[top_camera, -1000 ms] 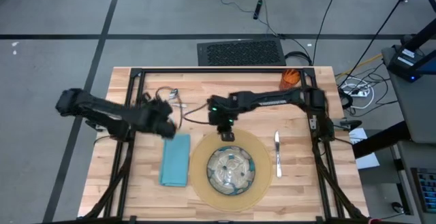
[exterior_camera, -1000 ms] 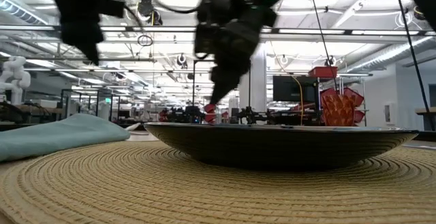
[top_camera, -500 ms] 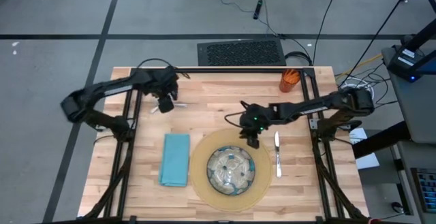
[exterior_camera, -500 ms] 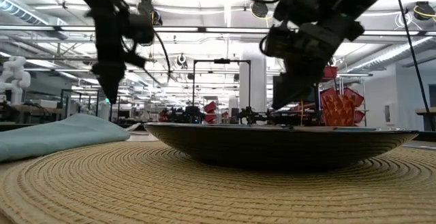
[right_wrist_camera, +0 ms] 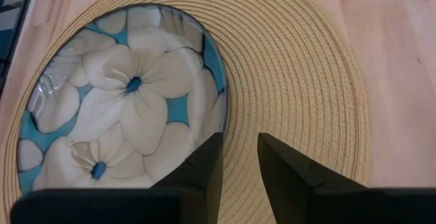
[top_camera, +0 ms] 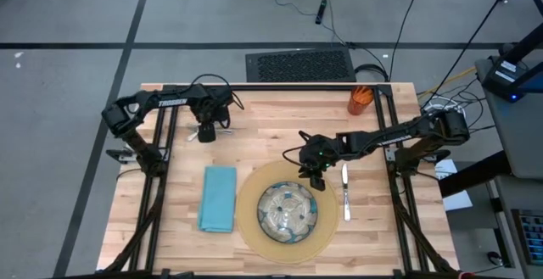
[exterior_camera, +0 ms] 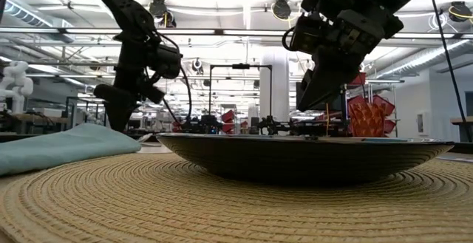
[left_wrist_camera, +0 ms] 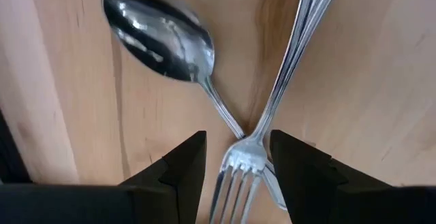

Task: Set table place
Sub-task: Put the silver fork on the blue napkin on the table

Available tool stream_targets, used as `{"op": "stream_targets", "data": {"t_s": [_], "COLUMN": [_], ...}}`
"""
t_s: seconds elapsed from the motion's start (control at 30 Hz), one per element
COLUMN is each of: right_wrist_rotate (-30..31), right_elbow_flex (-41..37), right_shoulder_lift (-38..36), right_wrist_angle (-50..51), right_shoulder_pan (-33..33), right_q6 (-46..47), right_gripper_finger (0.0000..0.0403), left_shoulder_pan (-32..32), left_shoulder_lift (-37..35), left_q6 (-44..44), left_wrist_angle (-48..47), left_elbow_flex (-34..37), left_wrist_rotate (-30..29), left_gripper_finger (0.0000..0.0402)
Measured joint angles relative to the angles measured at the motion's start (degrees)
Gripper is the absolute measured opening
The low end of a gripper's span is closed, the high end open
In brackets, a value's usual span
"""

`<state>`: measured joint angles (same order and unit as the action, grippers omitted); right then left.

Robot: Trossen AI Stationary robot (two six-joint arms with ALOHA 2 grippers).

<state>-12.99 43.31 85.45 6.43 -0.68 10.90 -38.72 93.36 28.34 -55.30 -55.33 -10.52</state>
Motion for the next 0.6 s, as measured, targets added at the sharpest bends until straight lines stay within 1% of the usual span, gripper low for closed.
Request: {"op": "stream_targets", "data": {"t_s": [0.13,0.23,0.37,0.53,0.6], "right_wrist_rotate": [0.0,0.0,-0.1,-0.1,-0.1], "right_elbow_flex": [0.0,0.0,0.0,0.0,0.0], "right_shoulder_lift": [0.0,0.0,0.0,0.0,0.0], "right_wrist_angle": [-0.3,-1.0,-1.4,-1.9,-1.9], "right_shoulder_pan": [0.0,0.0,0.0,0.0,0.0], "right_q6": [-0.9,-1.1,-1.1,-1.1,-1.1], "right_gripper_finger": [0.0084,0.0084,0.0084,0.0084,0.0084], "left_shoulder_pan": [-0.1,-0.4,-0.6,-1.4,-1.4], "left_shoulder_lift": [0.0,0.0,0.1,3.5,5.0], "left_q6": [1.2,2.1,2.7,3.7,4.0], "left_wrist_angle": [1.3,2.3,3.8,3.2,3.2], "left_elbow_flex": [0.0,0.3,1.0,1.1,1.0], "left_wrist_rotate": [0.2,2.8,3.3,4.1,3.5], "left_gripper_finger": [0.0150,0.0150,0.0150,0.0150,0.0150]}}
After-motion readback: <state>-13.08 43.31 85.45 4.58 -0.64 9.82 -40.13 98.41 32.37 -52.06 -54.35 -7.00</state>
